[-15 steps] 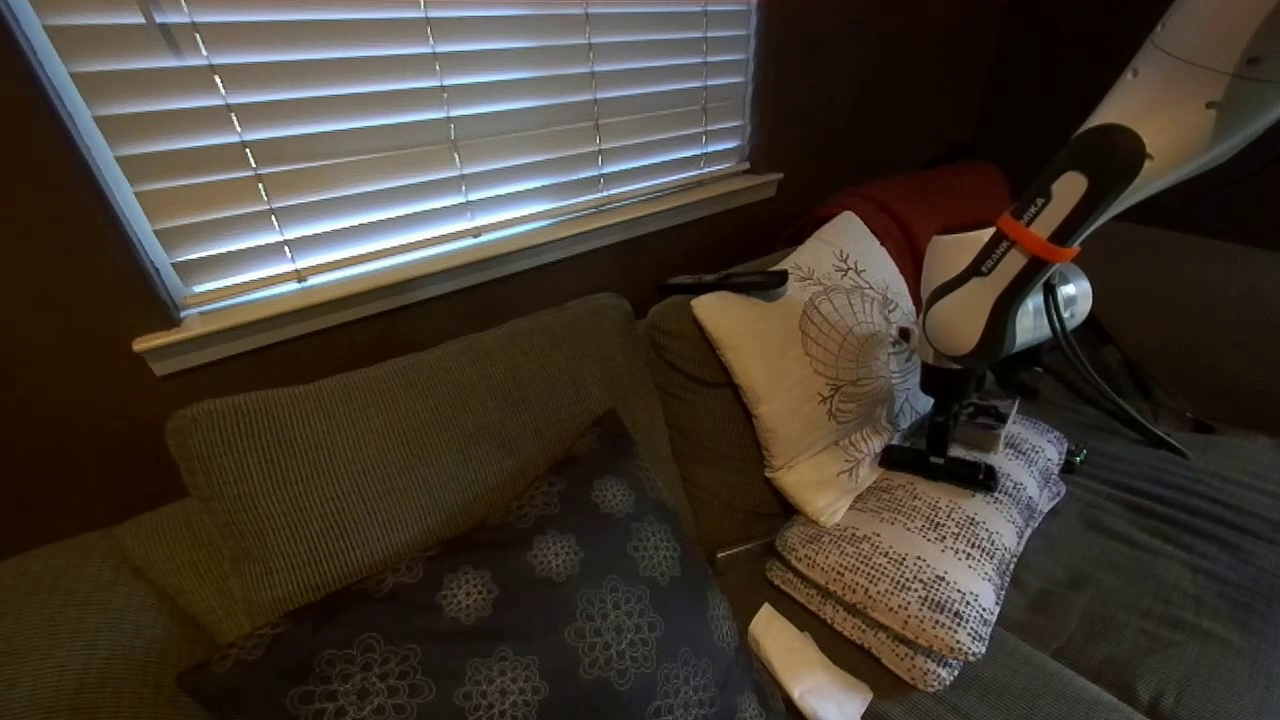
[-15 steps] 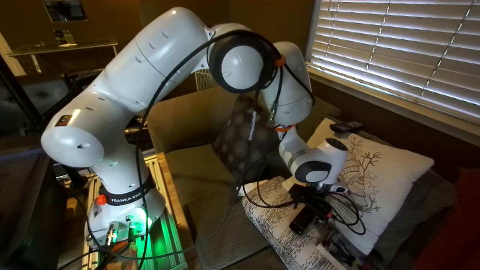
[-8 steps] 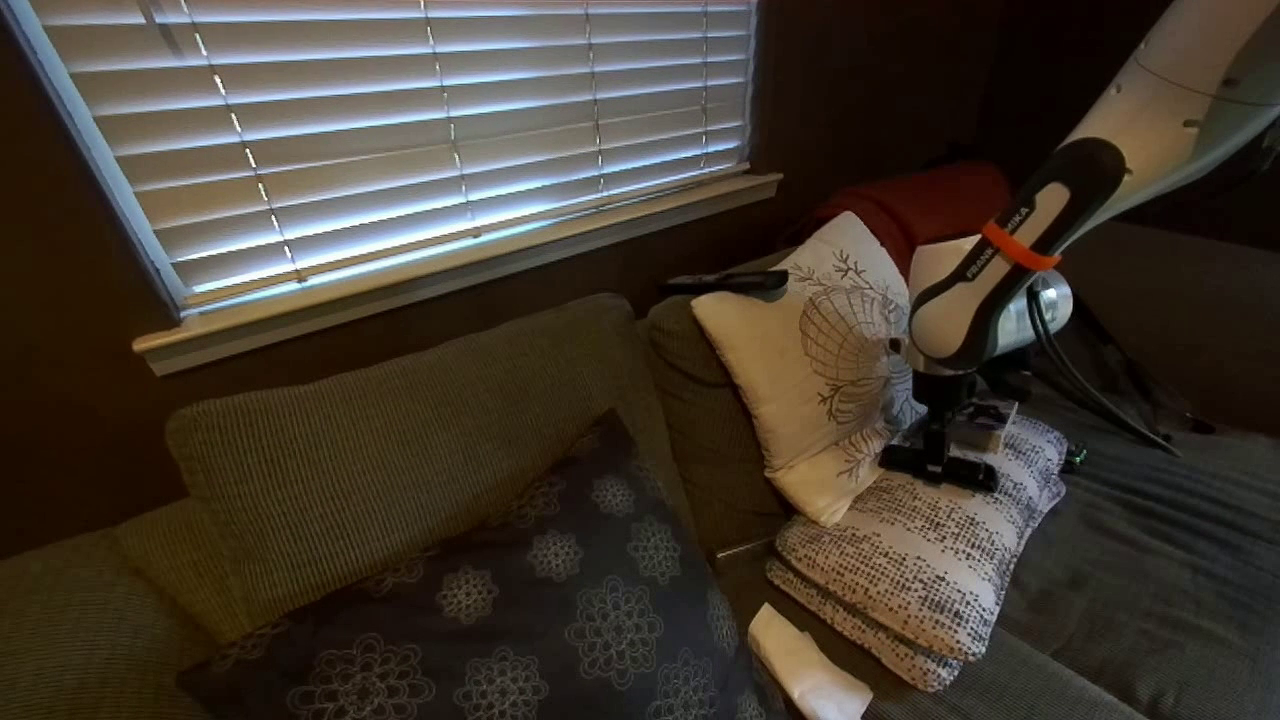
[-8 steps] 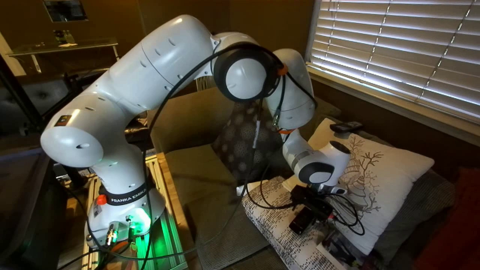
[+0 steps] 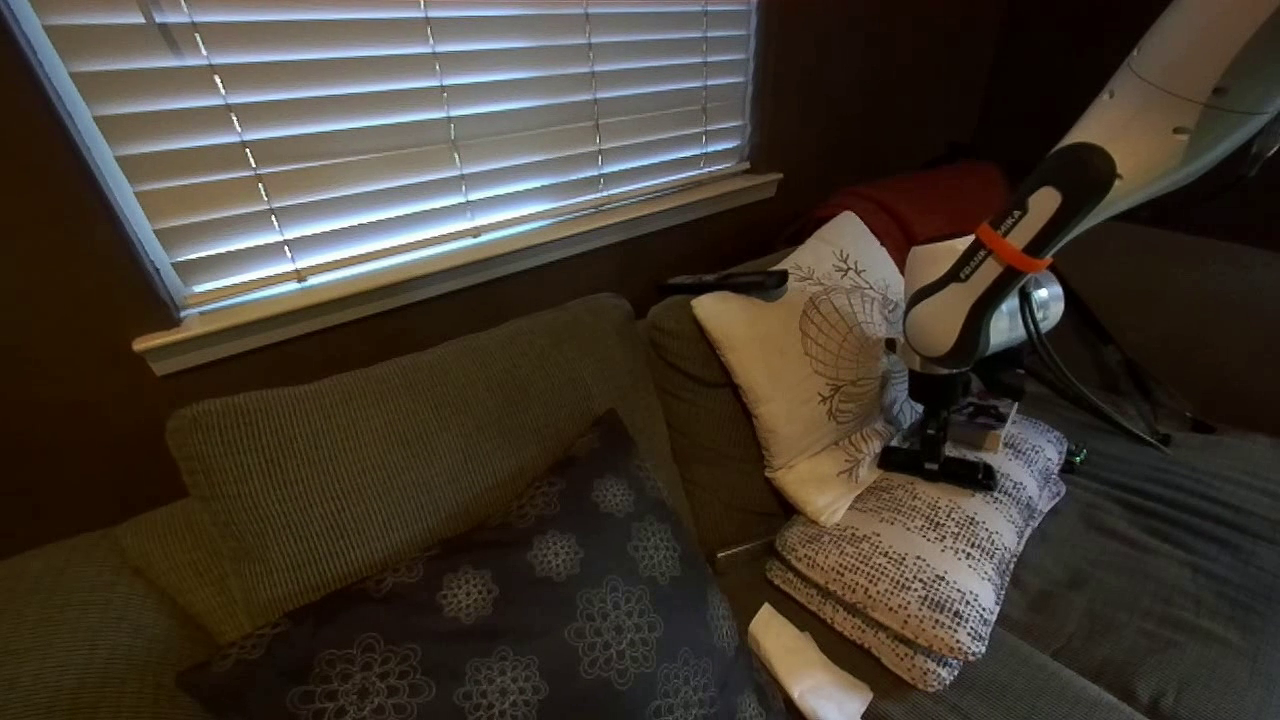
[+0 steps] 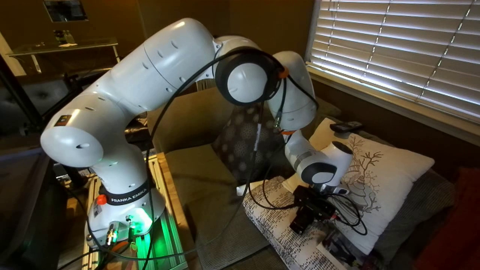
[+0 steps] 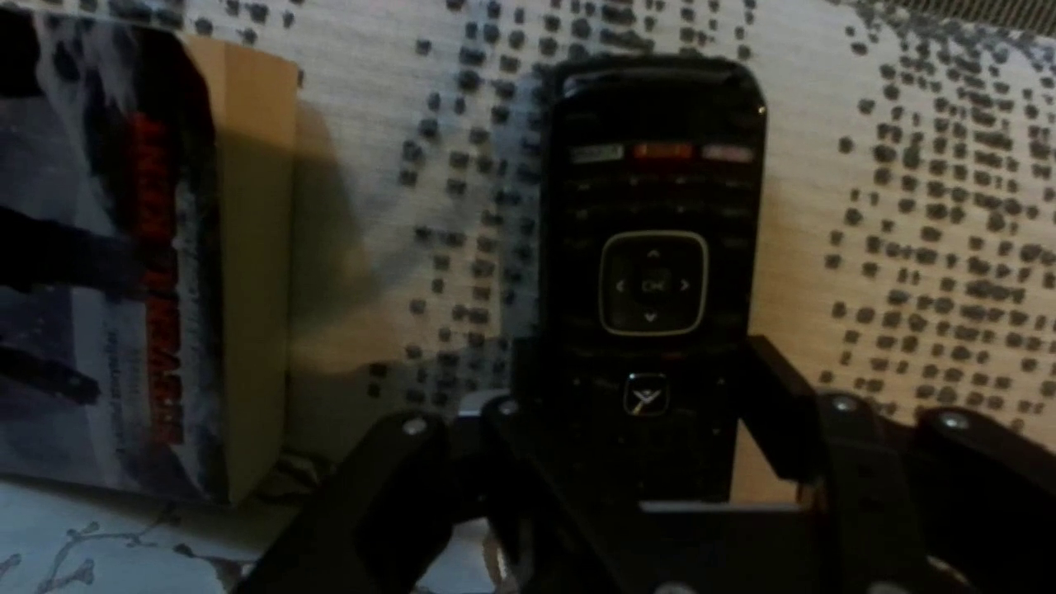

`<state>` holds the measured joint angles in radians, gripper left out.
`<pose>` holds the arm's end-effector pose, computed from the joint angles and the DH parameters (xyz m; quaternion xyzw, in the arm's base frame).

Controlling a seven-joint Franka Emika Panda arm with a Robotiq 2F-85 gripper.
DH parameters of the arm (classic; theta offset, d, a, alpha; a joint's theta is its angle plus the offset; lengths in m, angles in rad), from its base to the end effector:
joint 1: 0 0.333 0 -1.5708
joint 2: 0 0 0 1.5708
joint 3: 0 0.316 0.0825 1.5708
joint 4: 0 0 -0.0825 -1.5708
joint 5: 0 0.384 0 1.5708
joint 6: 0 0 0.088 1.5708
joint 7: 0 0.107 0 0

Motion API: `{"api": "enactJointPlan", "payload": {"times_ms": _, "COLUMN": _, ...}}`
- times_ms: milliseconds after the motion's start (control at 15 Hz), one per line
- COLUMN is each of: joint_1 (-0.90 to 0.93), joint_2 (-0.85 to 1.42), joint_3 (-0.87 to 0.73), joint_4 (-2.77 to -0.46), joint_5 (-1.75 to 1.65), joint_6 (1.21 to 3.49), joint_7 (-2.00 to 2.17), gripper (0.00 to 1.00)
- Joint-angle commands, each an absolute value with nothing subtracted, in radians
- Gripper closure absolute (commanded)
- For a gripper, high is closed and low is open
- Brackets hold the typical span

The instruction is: Place the remote controls on top of the white pillow.

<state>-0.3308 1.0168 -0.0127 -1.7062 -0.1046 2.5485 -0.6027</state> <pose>0.5764 -0.2047 -0.0089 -0.9800 -0.1764 0.0917 0.0121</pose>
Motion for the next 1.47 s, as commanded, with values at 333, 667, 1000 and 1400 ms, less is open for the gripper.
{"api": "enactJointPlan", "payload": {"times_ms": 333, "joint_1": -0.335, "joint_2": 0.914, "joint_3": -0.002, "joint_4": -1.815, "joint_5": -0.128, "joint_6": 2.533, "joint_7": -0.632, "gripper": 0.65}}
{"api": "enactJointPlan", "payload": {"times_ms": 667, "joint_1": -0.321, "joint_2": 0.784, "joint_3": -0.023, "joint_4": -1.967, "joint_5": -0.144, "joint_6": 2.565, "joint_7": -0.633, "gripper": 0.65}}
{"api": "enactJointPlan", "payload": {"times_ms": 1000, "joint_1": -0.323, "joint_2": 0.64, "joint_3": -0.04, "joint_4": -2.107, "joint_5": -0.155, "joint_6": 2.616, "joint_7": -0.625, "gripper": 0.65}}
{"api": "enactJointPlan", "payload": {"times_ms": 1400, "joint_1": -0.367, "joint_2": 0.399, "joint_3": -0.006, "joint_4": -2.251, "joint_5": -0.105, "joint_6": 2.678, "joint_7": -0.677, "gripper": 0.65}}
